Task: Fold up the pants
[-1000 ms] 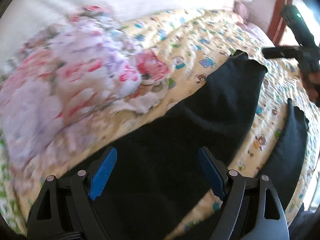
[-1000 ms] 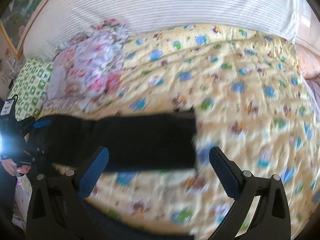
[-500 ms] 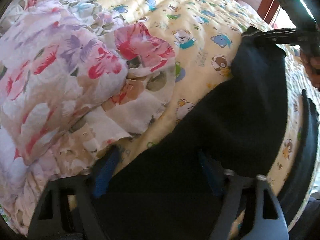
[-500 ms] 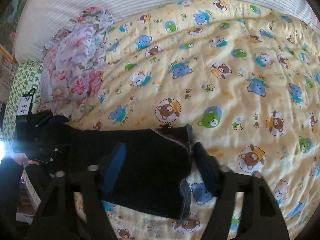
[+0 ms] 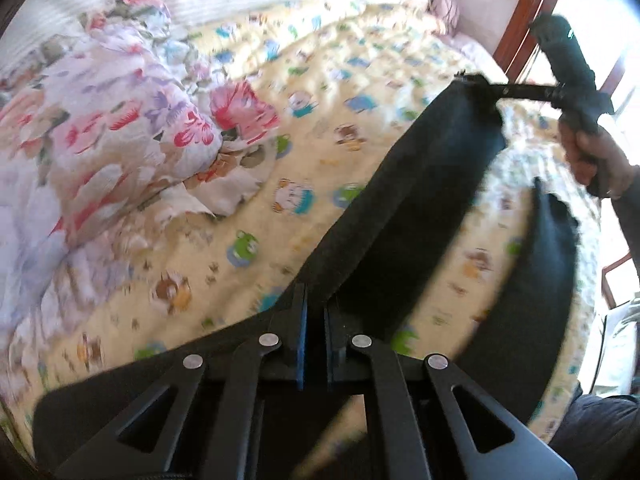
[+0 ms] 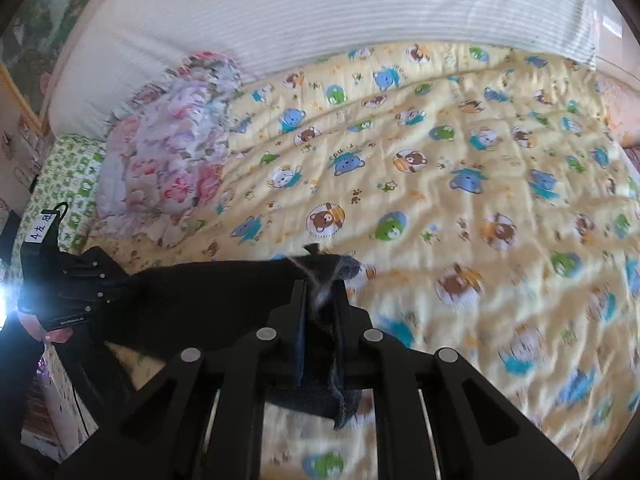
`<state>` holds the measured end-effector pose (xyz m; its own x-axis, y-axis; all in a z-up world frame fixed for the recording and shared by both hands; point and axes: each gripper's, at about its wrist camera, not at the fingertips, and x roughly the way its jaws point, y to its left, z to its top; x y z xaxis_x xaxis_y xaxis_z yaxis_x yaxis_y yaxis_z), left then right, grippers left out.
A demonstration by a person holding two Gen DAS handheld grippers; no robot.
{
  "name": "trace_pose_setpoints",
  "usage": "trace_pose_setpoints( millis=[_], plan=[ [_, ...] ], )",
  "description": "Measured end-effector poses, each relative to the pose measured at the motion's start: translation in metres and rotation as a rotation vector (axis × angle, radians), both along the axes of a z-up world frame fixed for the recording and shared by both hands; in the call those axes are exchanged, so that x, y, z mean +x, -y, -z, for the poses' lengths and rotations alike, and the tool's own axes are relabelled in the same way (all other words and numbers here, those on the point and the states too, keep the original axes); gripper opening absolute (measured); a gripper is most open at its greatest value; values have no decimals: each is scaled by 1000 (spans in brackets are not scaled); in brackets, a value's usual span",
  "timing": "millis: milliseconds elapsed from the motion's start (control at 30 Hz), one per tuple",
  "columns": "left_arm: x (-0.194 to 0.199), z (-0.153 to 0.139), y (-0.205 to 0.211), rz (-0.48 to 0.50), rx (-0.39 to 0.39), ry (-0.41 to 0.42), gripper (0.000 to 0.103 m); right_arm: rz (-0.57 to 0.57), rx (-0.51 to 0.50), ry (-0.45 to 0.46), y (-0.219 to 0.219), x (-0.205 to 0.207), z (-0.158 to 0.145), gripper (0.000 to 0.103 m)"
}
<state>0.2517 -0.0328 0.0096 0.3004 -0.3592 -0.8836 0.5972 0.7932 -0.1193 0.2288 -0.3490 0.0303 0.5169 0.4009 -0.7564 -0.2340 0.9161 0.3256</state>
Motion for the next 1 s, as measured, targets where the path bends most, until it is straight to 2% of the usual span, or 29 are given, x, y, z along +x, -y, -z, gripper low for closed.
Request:
trace_pose_setpoints(
  millis=[200, 333, 567, 700, 1000],
  plan=[
    [-47, -28, -5, -19, -73, 18, 5, -8, 34, 48, 9, -44, -10, 10],
    [-74, -36, -2, -31, -106, 13, 5, -16, 46, 96, 13, -74, -16, 10],
    [-120, -39, 1, -52, -158, 10, 5, -28, 76, 172, 22, -121, -20, 9],
    [-142, -34, 5, -63, -151, 27, 5, -24, 89, 180, 27, -140, -11, 9],
    [-174, -32, 7, -92, -190, 25, 5, 8, 163, 212, 37, -176, 1, 9]
  ],
)
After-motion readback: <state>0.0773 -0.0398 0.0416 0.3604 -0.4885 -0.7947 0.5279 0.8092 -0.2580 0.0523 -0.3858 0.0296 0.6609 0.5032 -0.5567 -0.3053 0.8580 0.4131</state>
